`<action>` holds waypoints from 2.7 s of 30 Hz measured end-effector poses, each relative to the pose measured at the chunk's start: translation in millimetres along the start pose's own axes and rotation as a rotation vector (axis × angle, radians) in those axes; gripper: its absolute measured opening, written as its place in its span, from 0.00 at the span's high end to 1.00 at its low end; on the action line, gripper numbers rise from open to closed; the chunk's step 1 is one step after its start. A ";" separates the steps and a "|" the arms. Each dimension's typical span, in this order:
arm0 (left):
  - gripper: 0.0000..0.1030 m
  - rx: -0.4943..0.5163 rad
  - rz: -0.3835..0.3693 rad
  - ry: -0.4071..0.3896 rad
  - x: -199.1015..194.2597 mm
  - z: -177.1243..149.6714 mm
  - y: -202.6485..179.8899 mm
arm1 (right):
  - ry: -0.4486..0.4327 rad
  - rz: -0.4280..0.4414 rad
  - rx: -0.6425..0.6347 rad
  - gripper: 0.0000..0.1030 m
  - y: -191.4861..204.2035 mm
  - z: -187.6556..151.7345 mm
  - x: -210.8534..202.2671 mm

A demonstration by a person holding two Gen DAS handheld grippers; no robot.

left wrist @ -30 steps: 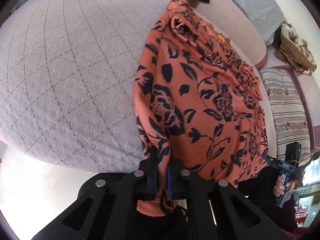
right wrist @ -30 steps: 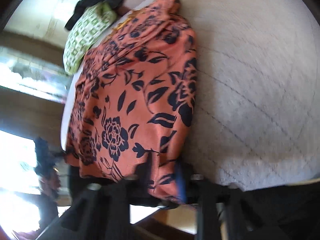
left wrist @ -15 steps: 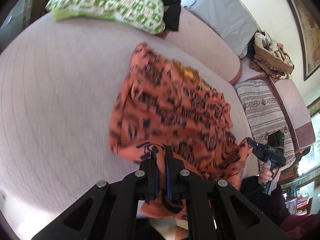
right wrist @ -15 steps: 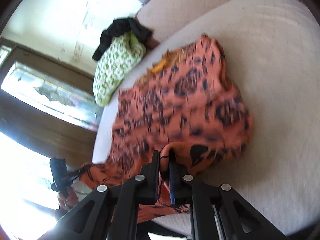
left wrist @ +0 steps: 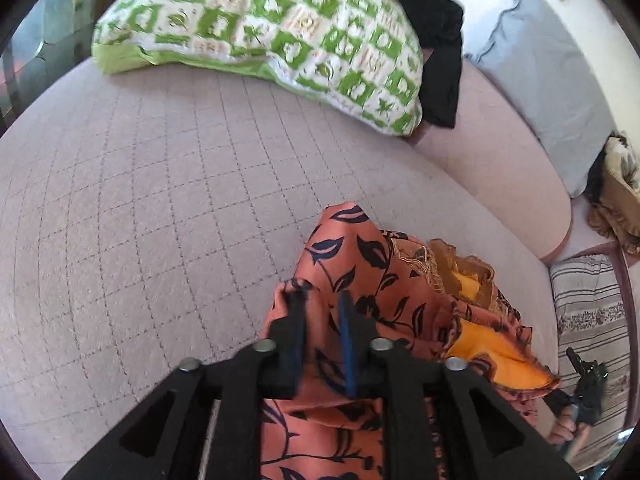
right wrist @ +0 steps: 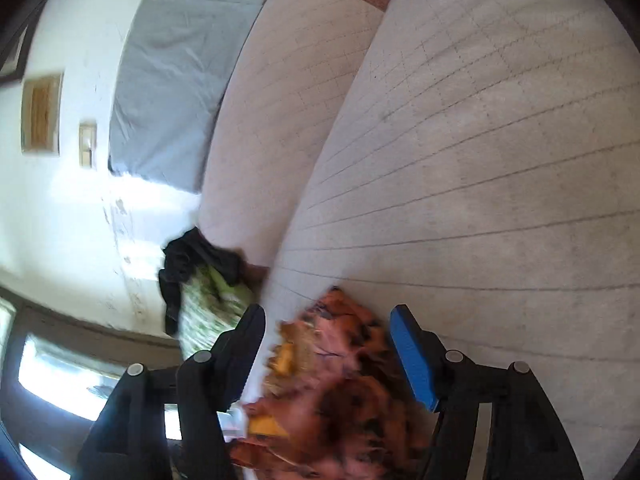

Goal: Fold small clothes

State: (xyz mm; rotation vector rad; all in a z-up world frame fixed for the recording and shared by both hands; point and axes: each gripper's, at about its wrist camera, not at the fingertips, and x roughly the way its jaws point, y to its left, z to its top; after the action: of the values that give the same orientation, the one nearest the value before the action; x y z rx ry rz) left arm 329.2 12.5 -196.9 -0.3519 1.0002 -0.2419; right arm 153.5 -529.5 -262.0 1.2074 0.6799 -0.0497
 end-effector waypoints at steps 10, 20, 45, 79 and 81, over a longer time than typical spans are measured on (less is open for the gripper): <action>0.58 -0.120 -0.082 0.006 -18.1 -4.4 24.0 | 0.159 -0.133 -0.360 0.33 66.7 -43.6 34.4; 0.57 -0.117 -0.097 0.070 -6.6 1.5 10.1 | 0.228 -0.217 -0.498 0.84 79.6 -62.9 45.5; 0.41 -0.250 -0.031 -0.032 38.5 50.3 23.6 | 0.017 -0.082 0.013 0.92 6.1 42.7 38.3; 0.29 0.177 0.051 0.155 107.8 71.9 -139.1 | 0.303 -0.232 -0.547 0.61 68.6 -67.6 103.6; 0.29 0.136 0.018 0.175 105.9 66.2 -125.8 | 0.268 -0.194 -0.542 0.61 68.7 -63.5 97.0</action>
State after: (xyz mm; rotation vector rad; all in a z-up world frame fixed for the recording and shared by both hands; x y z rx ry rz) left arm 436.1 -128.9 -196.7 -0.1997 1.1515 -0.3272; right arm 228.7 -417.7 -265.1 0.6284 0.9702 0.1311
